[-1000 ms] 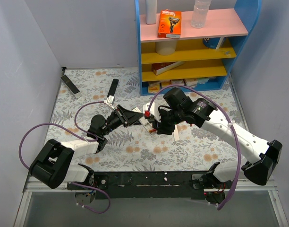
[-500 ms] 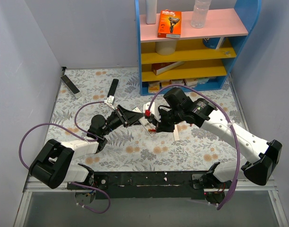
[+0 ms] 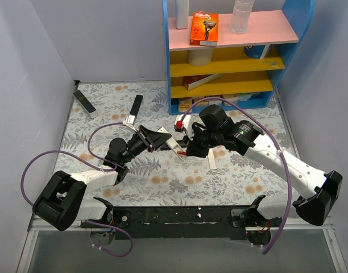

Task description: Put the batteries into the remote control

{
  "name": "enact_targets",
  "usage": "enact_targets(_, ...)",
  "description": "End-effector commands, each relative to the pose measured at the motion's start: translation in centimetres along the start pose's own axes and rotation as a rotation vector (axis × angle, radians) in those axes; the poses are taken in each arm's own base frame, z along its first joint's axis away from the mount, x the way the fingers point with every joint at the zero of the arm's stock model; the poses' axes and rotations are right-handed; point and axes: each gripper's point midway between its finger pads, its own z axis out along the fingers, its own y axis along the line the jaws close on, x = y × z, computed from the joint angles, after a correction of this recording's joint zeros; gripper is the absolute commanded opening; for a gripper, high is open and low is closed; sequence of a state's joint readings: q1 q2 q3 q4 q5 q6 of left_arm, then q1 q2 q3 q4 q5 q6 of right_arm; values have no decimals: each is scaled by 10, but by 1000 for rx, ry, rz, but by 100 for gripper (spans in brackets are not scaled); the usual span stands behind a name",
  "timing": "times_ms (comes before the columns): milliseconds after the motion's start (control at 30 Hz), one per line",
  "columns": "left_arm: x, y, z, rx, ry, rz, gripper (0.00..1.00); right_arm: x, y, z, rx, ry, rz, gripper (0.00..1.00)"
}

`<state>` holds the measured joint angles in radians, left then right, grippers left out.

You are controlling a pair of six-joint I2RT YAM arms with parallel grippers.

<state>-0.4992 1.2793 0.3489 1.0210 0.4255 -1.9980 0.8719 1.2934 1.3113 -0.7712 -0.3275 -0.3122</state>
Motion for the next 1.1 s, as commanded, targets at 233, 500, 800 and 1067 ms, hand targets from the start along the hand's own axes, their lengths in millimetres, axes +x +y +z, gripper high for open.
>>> enact_targets(233, -34, -18, 1, -11, -176, 30, 0, -27, -22, -11, 187, -147, 238, 1)
enact_targets(500, -35, -21, 2, -6, -181, 31, 0, -27, -30, -6, 233, -168, 309, 1)
enact_targets(800, -33, -11, 0, -37, -182, 38, 0, -31, -37, -4, 270, -204, 346, 1)
enact_targets(1067, -29, 9, -9, -111, -169, 111, 0, 27, -62, -1, 451, -72, 526, 52)
